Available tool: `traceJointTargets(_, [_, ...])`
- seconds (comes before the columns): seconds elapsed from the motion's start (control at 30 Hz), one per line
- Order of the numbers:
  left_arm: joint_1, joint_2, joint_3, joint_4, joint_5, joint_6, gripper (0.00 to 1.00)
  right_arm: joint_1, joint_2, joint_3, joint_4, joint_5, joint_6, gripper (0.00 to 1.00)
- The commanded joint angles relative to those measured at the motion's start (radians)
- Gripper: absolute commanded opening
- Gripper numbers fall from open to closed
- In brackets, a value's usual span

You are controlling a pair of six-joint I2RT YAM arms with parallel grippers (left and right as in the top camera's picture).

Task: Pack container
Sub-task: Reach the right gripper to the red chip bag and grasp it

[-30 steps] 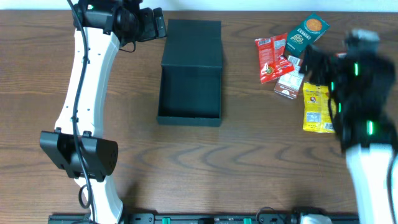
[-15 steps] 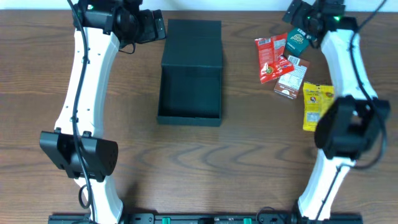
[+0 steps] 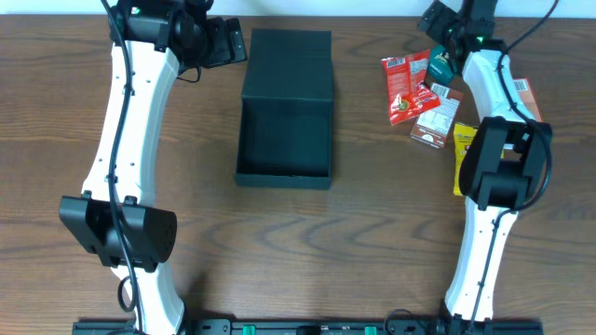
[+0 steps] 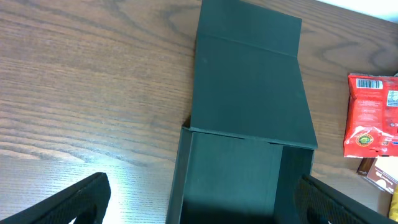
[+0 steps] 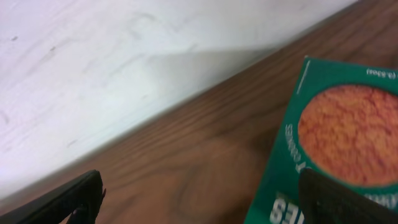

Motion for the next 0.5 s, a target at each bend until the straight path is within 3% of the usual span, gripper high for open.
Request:
traceJointTargets(0.0, [0.002, 0.005, -0.002, -0.003, -0.018, 0.006, 0.95, -0.017, 0.036, 0.023, 0.014, -0.027, 0.039, 0.99])
traceJointTargets(0.27, [0.002, 0.005, -0.002, -0.004, -0.018, 0.006, 0.96, -0.029, 0.077, 0.023, -0.083, -0.062, 0.107, 0.94])
traceJointTargets(0.47, [0.002, 0.005, -0.002, -0.004, -0.018, 0.006, 0.95, -0.029, 0.077, 0.026, -0.276, -0.094, 0.117, 0.91])
